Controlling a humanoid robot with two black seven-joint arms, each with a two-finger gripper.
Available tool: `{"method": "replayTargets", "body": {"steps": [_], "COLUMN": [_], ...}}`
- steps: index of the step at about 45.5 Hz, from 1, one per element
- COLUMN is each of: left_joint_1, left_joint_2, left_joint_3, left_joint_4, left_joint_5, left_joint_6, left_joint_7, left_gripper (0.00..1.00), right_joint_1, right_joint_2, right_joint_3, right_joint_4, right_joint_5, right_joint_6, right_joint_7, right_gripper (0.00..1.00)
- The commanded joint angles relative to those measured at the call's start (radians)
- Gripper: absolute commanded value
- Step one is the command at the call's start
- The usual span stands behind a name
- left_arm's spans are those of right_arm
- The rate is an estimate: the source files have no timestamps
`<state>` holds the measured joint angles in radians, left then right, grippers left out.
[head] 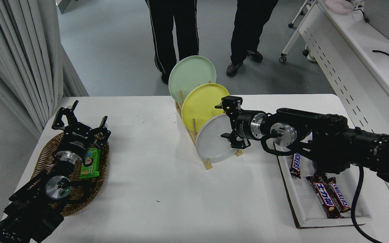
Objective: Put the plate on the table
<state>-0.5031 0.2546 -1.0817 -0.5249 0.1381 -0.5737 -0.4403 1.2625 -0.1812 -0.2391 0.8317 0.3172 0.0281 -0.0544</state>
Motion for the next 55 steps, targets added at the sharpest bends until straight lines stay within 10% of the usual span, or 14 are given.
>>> {"method": "replayTargets", "body": {"steps": [1, 28, 55], "left_joint_1": [0.0, 0.0, 0.0], "left_joint_2": [0.0, 0.0, 0.0], "left_joint_3": [-0.001, 0.0, 0.0], "left_joint_4": [-0.001, -0.001, -0.001], "left_joint_5": [0.0, 0.0, 0.0], "left_joint_6": [0.0, 0.0, 0.0], "left_joint_7": [0.0, 0.0, 0.0], "left_gripper": [1.0, 1.0, 1.0], "right_joint_1": [0.012, 0.003, -0.003], "right_joint_2": [-0.001, -0.021, -0.023], "right_joint_3": [0.006, 0.057, 0.079], "right_joint_4": [0.0, -0.003, 0.0], "right_joint_5": [-0.012, -0.006, -0.006], "right_joint_6": [0.039, 0.018, 0.015], "right_joint_7": [-0.004, -0.005, -0.056], "right_gripper": [0.99, 0.97, 0.6]}}
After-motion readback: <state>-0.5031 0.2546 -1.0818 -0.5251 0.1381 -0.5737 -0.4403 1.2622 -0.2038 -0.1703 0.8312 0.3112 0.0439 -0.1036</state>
